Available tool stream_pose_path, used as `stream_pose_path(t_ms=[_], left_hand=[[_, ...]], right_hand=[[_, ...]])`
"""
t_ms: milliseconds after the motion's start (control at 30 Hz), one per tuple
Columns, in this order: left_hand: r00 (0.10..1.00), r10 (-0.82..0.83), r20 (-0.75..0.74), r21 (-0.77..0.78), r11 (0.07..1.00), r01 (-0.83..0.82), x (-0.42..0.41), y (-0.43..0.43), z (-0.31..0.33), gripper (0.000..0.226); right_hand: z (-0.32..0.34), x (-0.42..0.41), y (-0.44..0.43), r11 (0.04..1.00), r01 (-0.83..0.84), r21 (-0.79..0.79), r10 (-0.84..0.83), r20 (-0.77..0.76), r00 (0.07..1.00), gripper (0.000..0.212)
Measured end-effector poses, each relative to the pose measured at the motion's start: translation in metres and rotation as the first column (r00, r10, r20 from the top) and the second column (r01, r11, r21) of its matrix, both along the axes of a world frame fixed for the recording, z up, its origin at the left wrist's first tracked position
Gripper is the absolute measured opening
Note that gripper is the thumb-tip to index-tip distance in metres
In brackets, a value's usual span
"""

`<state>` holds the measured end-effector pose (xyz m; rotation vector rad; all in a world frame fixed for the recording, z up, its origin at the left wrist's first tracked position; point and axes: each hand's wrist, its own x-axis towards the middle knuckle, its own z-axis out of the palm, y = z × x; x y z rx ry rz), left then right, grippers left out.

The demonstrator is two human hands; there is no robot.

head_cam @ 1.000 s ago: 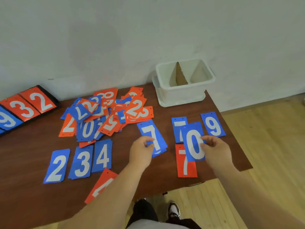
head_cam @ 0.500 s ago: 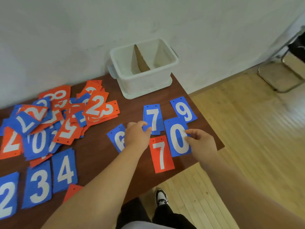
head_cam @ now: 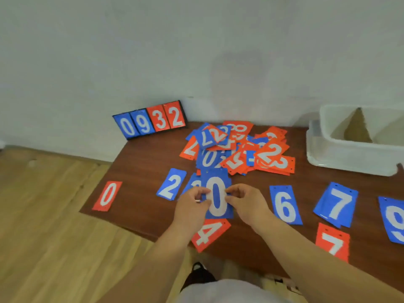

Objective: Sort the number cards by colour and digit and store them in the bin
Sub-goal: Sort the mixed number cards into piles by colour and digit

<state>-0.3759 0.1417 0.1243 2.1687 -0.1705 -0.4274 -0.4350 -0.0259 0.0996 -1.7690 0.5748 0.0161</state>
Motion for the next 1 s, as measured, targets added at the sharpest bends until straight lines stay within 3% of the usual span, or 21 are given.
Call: stream_pose_path(t_ms=[200, 400, 600, 800, 900, 1000], left_hand=[[0.993, 0.117, 0.005, -0.034, 0.993, -0.116, 0.054, 0.087, -0.013, 0.026], [0.992, 0.126, -0.002, 0.017, 0.992, -0.126, 0.165, 0.197, -0.04, 0.025], [0.979, 0.206, 0.005, 0.047, 0.978, -0.206, 0.312, 0.297, -0.056, 0.025], [0.999, 0.026, 0.021, 0.193, 0.981, -0.03, 0.409, 0.313, -0.107, 0.028], [0.996, -0.087, -0.022, 0.274, 0.958, 0.09, 0.423, 0.315, -0.138, 0.032], [0.989, -0.147, 0.028, 0.381, 0.916, 0.125, 0.422, 0.314, -0.145, 0.033]], right_hand=[[-0.005, 0.067, 0.073, 0.99, -0.136, -0.035, 0.135, -0.045, 0.99, 0.014], [-0.035, 0.146, 0.16, 0.989, -0.097, -0.112, 0.086, -0.101, 0.991, 0.017], [-0.048, 0.214, 0.227, 0.985, -0.036, -0.17, -0.009, -0.256, 0.967, 0.014], [-0.061, 0.264, 0.244, 0.942, -0.03, -0.333, -0.086, -0.328, 0.941, 0.023], [-0.068, 0.284, 0.245, 0.897, -0.066, -0.437, -0.112, -0.37, 0.922, 0.035], [-0.072, 0.294, 0.246, 0.858, -0.08, -0.507, -0.159, -0.411, 0.897, 0.04]])
